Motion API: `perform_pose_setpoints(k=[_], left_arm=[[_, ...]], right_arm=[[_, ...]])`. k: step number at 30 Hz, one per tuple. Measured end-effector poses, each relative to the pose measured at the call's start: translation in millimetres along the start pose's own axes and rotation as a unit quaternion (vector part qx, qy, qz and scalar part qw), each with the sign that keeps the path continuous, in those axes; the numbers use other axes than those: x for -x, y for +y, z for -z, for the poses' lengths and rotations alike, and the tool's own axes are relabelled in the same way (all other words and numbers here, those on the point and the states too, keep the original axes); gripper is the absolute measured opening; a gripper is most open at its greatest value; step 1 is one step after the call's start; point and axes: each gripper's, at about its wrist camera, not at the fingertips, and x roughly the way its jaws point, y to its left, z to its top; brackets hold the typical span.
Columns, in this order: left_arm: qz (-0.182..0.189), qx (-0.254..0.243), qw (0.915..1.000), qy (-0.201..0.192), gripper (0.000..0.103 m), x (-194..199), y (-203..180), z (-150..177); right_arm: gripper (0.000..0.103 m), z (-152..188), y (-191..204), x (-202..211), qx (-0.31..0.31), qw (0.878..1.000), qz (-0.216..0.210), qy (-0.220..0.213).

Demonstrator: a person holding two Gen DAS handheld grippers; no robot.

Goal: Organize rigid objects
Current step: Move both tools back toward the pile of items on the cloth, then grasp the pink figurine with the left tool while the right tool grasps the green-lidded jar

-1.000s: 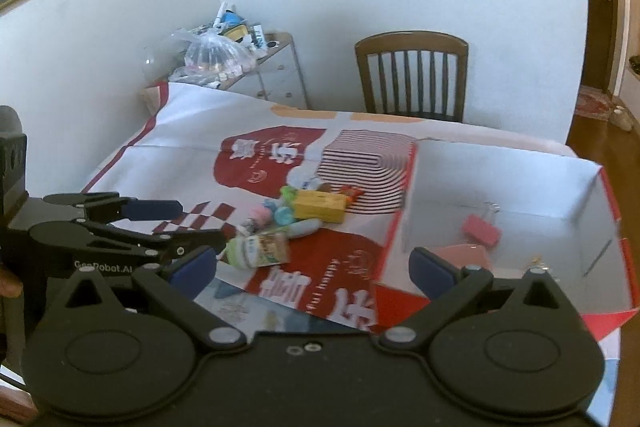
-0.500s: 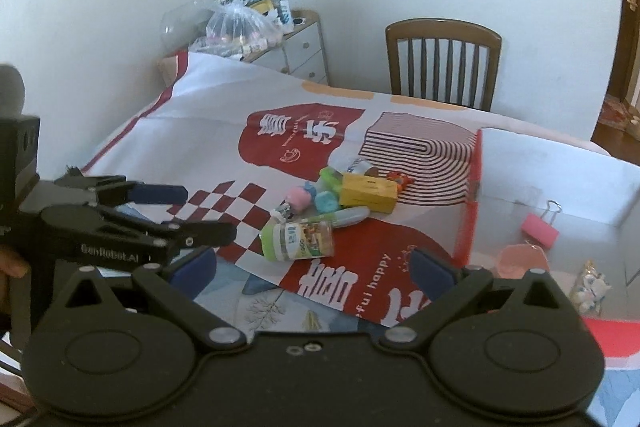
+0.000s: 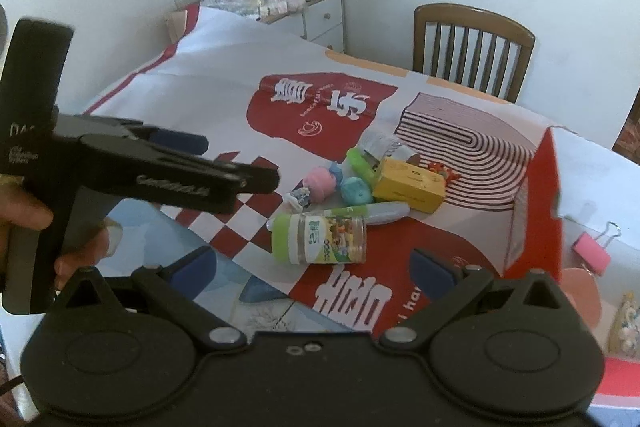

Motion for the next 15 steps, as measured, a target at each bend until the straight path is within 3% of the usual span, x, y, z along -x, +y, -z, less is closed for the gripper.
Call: perform_pose_setpoints(k=[15], left_arm=[[-0.02,-0.02,0.9988,0.041,0.095,-75,3,-9]], right_arm=[[0.102,0,9,-66,0.033,0.999,0.028,0.031]])
